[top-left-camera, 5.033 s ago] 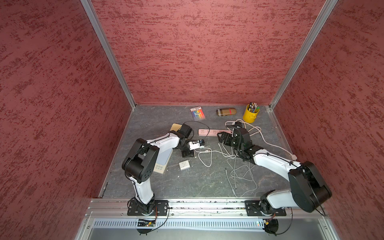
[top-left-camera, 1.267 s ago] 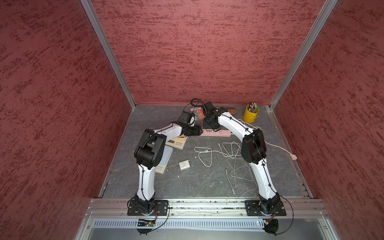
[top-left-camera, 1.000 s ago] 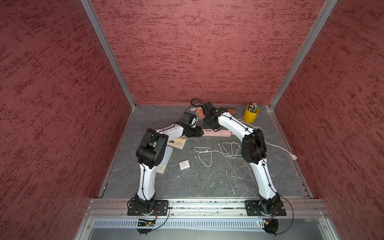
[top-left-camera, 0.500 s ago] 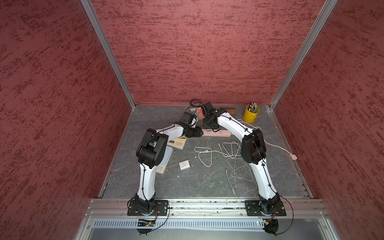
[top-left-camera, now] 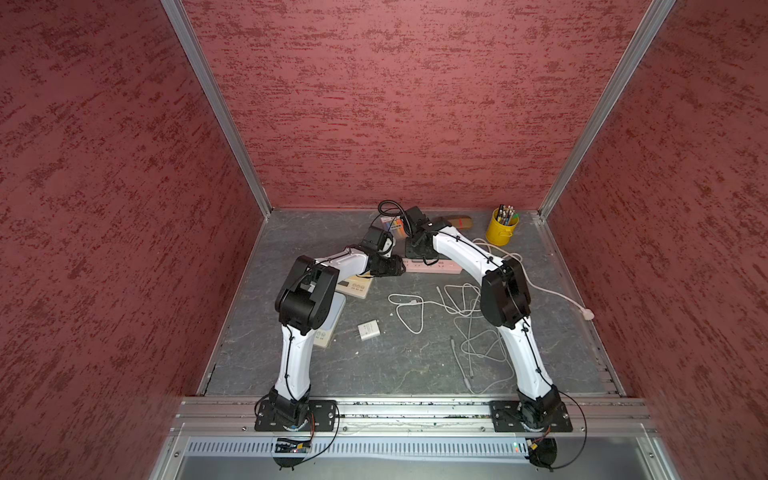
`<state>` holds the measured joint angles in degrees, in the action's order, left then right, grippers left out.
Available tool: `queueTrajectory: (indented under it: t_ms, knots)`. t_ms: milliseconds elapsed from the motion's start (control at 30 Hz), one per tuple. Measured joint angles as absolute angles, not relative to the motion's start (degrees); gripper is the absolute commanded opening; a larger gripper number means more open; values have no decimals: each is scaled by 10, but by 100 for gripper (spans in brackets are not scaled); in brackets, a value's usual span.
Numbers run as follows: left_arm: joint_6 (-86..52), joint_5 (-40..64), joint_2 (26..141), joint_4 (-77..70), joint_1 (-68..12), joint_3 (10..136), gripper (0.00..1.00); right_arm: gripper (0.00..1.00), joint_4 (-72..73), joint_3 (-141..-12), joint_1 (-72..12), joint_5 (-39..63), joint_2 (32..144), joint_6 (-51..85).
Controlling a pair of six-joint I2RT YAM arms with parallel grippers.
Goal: Charge the electronic scale
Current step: Insert the plug into the socket.
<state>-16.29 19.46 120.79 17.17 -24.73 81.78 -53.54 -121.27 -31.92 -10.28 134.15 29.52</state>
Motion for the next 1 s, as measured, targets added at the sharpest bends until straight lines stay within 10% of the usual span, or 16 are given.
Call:
queueTrajectory:
  t_ms: [1000]
  knots:
    - [-169,202,1208,181,-247,819,57,7,-389,-1048,-333,-118,1282,300]
